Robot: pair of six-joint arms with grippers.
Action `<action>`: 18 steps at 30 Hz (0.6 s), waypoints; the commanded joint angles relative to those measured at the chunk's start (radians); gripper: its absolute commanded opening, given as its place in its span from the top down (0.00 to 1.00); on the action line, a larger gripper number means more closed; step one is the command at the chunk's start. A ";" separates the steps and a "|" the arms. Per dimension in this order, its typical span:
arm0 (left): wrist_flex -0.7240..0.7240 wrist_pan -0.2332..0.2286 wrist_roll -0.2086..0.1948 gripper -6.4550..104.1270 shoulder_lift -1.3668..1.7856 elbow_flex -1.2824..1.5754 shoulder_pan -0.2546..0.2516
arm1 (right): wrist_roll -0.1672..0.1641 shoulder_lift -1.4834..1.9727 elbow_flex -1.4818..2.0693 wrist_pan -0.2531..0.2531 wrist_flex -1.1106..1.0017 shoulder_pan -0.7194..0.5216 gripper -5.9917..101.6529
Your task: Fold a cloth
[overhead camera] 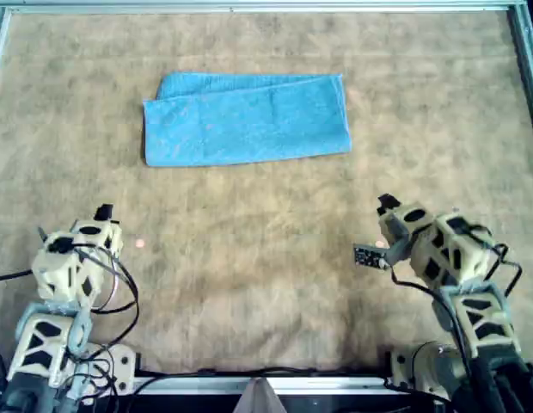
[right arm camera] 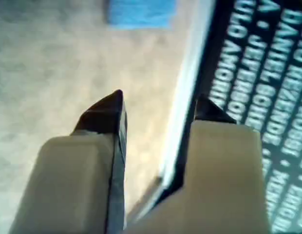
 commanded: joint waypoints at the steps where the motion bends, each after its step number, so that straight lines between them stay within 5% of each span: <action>1: -0.098 0.002 0.006 0.21 0.005 0.012 0.002 | -0.002 0.021 0.034 0.005 -0.206 -0.038 0.40; 9: -0.120 0.003 0.005 0.21 0.002 0.014 -0.008 | -0.002 0.028 0.225 0.003 -0.551 -0.126 0.41; 18: -0.115 0.003 0.005 0.22 -0.003 0.014 -0.008 | 0.000 0.037 0.252 -0.002 -0.568 -0.124 0.40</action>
